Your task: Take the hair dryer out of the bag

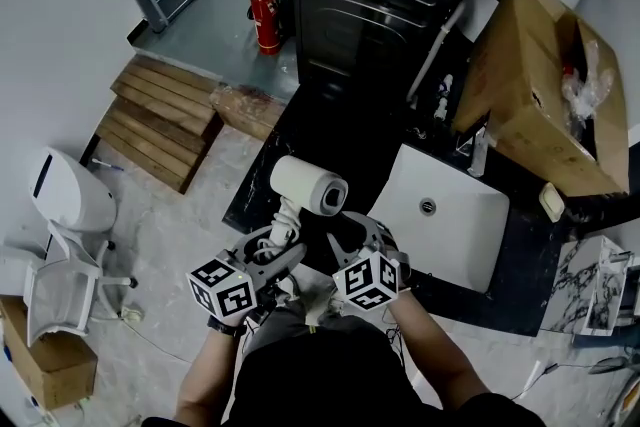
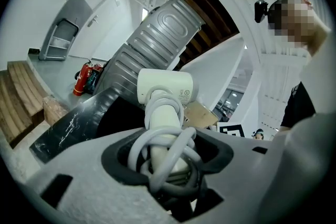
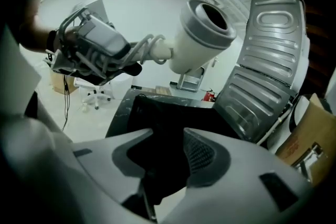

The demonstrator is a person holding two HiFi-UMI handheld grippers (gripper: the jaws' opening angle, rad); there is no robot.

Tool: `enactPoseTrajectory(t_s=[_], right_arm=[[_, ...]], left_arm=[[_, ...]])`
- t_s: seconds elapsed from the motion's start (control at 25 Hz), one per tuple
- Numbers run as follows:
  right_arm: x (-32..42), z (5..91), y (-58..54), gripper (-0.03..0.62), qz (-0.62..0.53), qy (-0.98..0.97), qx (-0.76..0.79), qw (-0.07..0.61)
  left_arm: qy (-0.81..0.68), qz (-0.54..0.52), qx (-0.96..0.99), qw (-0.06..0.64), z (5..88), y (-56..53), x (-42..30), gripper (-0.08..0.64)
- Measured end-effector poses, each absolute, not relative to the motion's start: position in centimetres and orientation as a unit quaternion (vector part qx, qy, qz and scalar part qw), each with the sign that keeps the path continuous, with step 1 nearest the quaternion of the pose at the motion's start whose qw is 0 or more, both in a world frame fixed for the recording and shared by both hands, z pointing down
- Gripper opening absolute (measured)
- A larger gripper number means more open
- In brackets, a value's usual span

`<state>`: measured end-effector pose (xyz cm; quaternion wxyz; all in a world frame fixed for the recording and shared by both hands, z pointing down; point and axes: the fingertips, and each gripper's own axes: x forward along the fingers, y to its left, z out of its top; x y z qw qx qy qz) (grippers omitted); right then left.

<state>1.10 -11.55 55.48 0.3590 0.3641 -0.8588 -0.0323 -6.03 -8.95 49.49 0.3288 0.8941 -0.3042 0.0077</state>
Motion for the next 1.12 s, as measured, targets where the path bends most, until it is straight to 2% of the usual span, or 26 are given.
enactPoseTrajectory(t_s=[0.28,0.52,0.56,0.68,0.76,1.12], right_arm=[[1.1,54.9,-9.2,0.179,0.003,-0.87,0.363,0.334],[1.9,52.4,-8.0,0.184,0.038,-0.881,0.376,0.285],[2.3,51.8,-8.1,0.174,0.039,-0.879,0.387,0.276],[4.1,49.7,-8.6,0.071,0.029,-0.867,0.433,0.246],[5.4,48.4,-8.9,0.031,0.032,-0.86,0.461,0.216],[12.6,42.6,-9.8,0.012,0.049,-0.825,0.553,0.11]], left_arm=[[-0.32,-0.005,0.89,0.323,49.0,-10.8,-6.7,0.242],[-0.326,-0.008,0.89,0.318,48.6,-11.9,-6.6,0.244],[-0.327,-0.008,0.89,0.317,48.4,-12.1,-6.7,0.243],[-0.329,-0.009,0.891,0.313,48.2,-12.4,-6.7,0.243],[-0.33,-0.01,0.892,0.309,48.1,-12.4,-6.7,0.244],[-0.346,-0.014,0.892,0.289,46.9,-13.1,-6.6,0.244]])
